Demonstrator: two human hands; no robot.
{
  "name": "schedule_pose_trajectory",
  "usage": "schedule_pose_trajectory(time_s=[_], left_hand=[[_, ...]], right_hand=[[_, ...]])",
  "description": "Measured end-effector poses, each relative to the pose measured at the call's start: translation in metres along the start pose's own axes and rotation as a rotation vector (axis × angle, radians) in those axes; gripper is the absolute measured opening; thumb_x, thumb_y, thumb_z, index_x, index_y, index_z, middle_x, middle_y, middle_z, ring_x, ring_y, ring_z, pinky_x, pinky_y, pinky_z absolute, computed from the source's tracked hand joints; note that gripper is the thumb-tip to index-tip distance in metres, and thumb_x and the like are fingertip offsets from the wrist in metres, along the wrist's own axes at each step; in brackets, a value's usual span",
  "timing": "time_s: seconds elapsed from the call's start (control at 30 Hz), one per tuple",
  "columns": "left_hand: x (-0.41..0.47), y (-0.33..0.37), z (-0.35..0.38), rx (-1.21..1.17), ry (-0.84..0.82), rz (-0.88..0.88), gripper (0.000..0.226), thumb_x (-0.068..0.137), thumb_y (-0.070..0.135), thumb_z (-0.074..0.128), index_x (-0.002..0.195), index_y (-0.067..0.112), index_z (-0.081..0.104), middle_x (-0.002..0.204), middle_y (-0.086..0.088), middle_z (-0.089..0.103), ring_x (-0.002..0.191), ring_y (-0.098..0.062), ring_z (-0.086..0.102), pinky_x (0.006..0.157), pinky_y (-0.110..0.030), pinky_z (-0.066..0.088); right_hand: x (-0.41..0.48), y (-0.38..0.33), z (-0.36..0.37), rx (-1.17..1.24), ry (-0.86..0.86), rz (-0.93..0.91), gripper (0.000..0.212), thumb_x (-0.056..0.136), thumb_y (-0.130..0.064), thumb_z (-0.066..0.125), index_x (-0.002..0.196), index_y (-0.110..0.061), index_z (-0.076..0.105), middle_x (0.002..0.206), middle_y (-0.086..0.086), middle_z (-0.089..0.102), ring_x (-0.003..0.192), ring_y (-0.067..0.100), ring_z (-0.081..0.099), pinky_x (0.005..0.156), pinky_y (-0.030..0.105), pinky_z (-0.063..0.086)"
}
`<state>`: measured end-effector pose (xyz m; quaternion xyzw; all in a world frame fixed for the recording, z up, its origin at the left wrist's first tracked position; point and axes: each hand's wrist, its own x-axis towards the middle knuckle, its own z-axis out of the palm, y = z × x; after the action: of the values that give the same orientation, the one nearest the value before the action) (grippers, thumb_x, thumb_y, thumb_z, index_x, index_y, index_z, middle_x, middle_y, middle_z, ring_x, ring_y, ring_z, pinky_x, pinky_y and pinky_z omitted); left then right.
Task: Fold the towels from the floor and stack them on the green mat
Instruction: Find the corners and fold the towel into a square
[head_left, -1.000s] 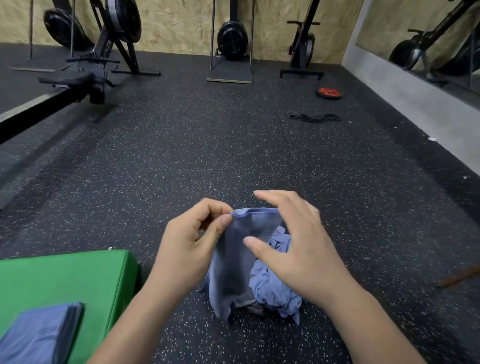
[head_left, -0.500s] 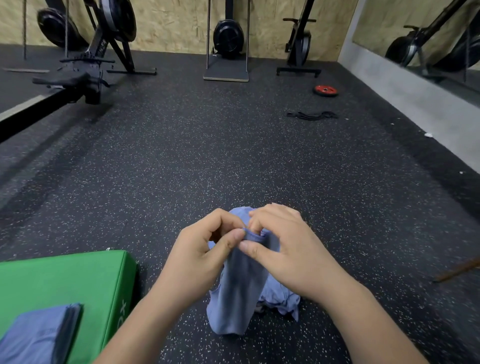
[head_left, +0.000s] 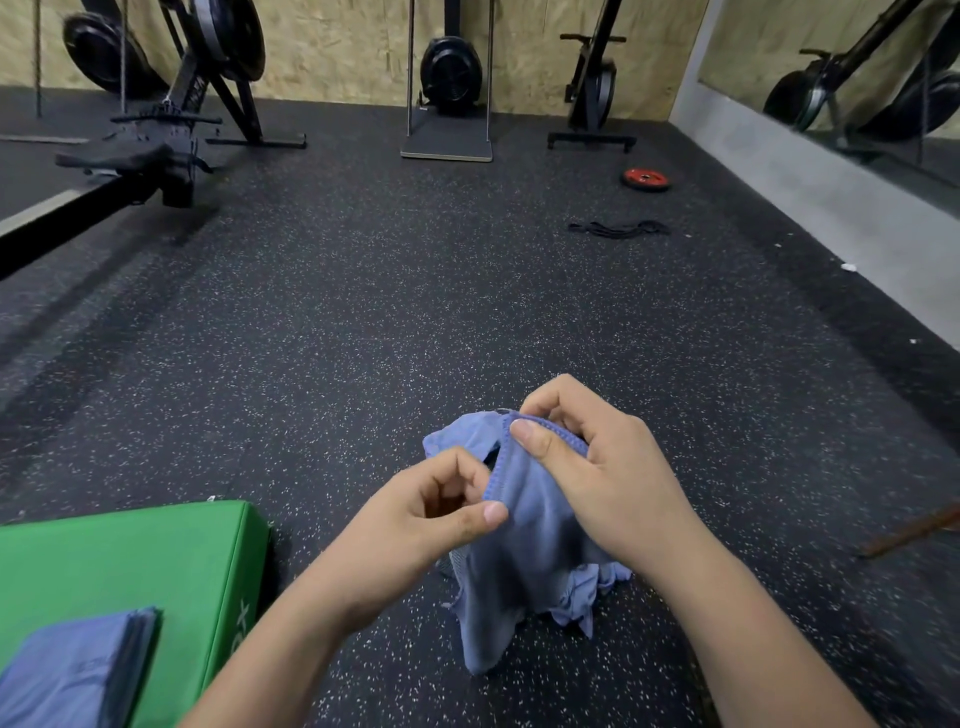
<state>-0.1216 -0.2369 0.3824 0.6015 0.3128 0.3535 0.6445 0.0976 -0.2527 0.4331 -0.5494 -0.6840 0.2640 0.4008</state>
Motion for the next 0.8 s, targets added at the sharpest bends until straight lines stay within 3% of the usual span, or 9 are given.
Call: schedule_pose_trajectory(time_s=[0.13,0.27,0.37,0.47,0.57,0.73,0.8], left_hand=[[0.002,-0.002,0.003,-0.044,0.032,0.04,0.019,0.095,0.012,0.076,0.095,0.011,0.057,0.085,-0.002,0.052,0.078,-0.011,0.045,0.068,-0.019,0.04],[0.003,-0.005,0.006,-0.043,0.053,0.057,0.018,0.094,0.006,0.079,0.093,0.011,0.062,0.083,-0.001,0.061,0.078,-0.01,0.055,0.071,-0.019,0.047],[0.004,-0.007,0.005,-0.041,0.02,-0.003,0.019,0.09,0.013,0.084,0.093,0.017,0.065,0.082,-0.006,0.066,0.08,-0.018,0.058,0.073,-0.027,0.048],[0.004,-0.016,-0.001,0.013,-0.019,-0.073,0.018,0.087,0.022,0.087,0.09,0.022,0.069,0.082,-0.002,0.064,0.081,-0.016,0.054,0.072,-0.032,0.043],[0.004,-0.021,-0.015,0.097,-0.028,-0.114,0.027,0.087,0.035,0.087,0.087,0.015,0.07,0.085,-0.005,0.059,0.084,-0.017,0.05,0.077,-0.037,0.036],[0.002,-0.018,-0.039,0.084,0.035,-0.137,0.03,0.085,0.039,0.085,0.084,0.011,0.073,0.082,-0.005,0.065,0.081,-0.015,0.055,0.069,-0.025,0.043],[0.001,-0.016,-0.046,0.133,0.038,-0.134,0.033,0.088,0.039,0.084,0.089,0.007,0.074,0.085,-0.008,0.071,0.082,-0.015,0.058,0.072,-0.029,0.044]], right_hand=[[0.0,-0.002,-0.001,-0.004,0.009,-0.005,0.01,0.106,-0.039,0.065,0.101,-0.031,0.063,0.073,0.013,0.061,0.071,0.033,0.057,0.069,0.051,0.05],[-0.001,-0.003,-0.002,0.005,0.03,-0.015,0.01,0.106,-0.038,0.064,0.101,-0.029,0.062,0.073,0.012,0.06,0.069,0.031,0.056,0.068,0.05,0.048],[-0.001,-0.006,-0.002,0.006,0.101,-0.046,0.01,0.107,-0.033,0.064,0.098,-0.027,0.062,0.076,0.003,0.061,0.069,0.02,0.056,0.072,0.044,0.048],[-0.001,-0.008,-0.007,0.002,0.17,-0.062,0.01,0.108,-0.031,0.064,0.099,-0.027,0.062,0.078,0.0,0.063,0.073,0.022,0.059,0.073,0.045,0.049],[0.001,-0.008,-0.02,-0.024,0.309,-0.069,0.008,0.107,-0.029,0.064,0.101,-0.025,0.063,0.081,-0.001,0.063,0.072,0.022,0.058,0.071,0.042,0.047],[0.001,-0.002,-0.044,-0.02,0.535,-0.051,0.008,0.109,-0.027,0.064,0.102,-0.023,0.062,0.085,-0.004,0.061,0.074,0.018,0.055,0.069,0.032,0.044],[0.0,0.002,-0.047,-0.047,0.56,-0.043,0.009,0.109,-0.028,0.063,0.103,-0.022,0.062,0.084,-0.003,0.06,0.075,0.02,0.054,0.069,0.033,0.044]])
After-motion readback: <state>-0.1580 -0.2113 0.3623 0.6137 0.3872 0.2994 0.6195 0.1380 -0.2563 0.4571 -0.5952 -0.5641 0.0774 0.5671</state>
